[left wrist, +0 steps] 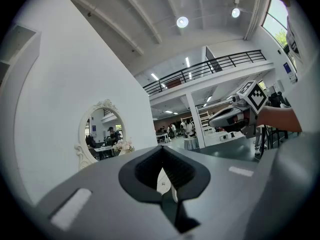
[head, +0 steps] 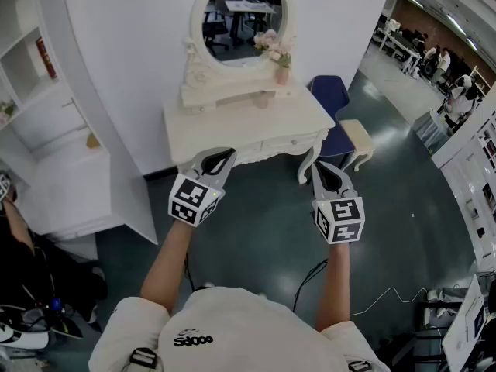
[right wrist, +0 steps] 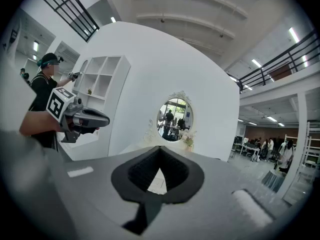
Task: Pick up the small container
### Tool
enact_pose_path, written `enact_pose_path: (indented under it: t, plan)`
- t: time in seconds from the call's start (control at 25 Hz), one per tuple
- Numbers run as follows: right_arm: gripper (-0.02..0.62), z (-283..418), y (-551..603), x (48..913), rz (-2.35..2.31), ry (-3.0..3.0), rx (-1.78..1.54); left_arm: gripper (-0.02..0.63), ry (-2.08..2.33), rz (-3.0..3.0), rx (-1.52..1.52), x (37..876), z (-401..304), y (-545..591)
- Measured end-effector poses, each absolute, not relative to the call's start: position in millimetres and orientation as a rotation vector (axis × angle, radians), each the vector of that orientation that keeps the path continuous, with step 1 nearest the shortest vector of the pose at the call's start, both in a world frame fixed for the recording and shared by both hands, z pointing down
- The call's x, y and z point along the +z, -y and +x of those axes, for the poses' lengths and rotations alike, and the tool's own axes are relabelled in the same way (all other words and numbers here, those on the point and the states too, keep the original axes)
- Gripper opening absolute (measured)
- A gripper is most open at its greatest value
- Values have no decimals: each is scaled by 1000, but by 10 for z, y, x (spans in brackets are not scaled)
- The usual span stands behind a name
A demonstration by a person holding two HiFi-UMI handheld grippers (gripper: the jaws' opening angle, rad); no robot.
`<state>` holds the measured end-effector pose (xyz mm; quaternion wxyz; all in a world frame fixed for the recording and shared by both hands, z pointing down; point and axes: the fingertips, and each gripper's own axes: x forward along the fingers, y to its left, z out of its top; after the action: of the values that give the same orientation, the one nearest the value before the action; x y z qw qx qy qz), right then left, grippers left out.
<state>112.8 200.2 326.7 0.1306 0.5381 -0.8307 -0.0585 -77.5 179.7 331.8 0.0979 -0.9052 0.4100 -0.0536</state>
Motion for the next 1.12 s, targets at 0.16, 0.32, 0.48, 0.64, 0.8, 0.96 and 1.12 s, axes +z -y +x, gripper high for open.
enact_pose_path:
  t: [0.16, 0.32, 0.48, 0.64, 0.8, 0.96, 1.12]
  plan:
    - [2, 1230, -1919, 3290, 1574, 2410, -166, 18, -1211, -2680, -173, 3341, -679, -1724]
    - [2, 1355, -1878, 3295, 1568, 2426, -160, 18, -1207, -2682, -183, 3352, -528, -1677]
    - [2, 1513, -1850, 3280, 1558, 2492, -135, 18, -1218, -2682, -185, 3362, -359, -1633]
    - [3, 1669, -1797, 3350, 1504, 2505, -127, 18, -1252, -2684, -178, 3400, -194, -1577]
    - [3, 1812, -1711, 3445, 1450, 2510, -106, 18, -1289, -2687, -172, 3479, -34, -1519]
    - [3, 1930, -1489, 3540, 1440, 2504, -89, 18, -1310, -2692, -180, 3584, 58, -1346]
    - [3, 1963, -1166, 3650, 1433, 2514, -36, 18, -1339, -2691, -188, 3683, 41, -1037]
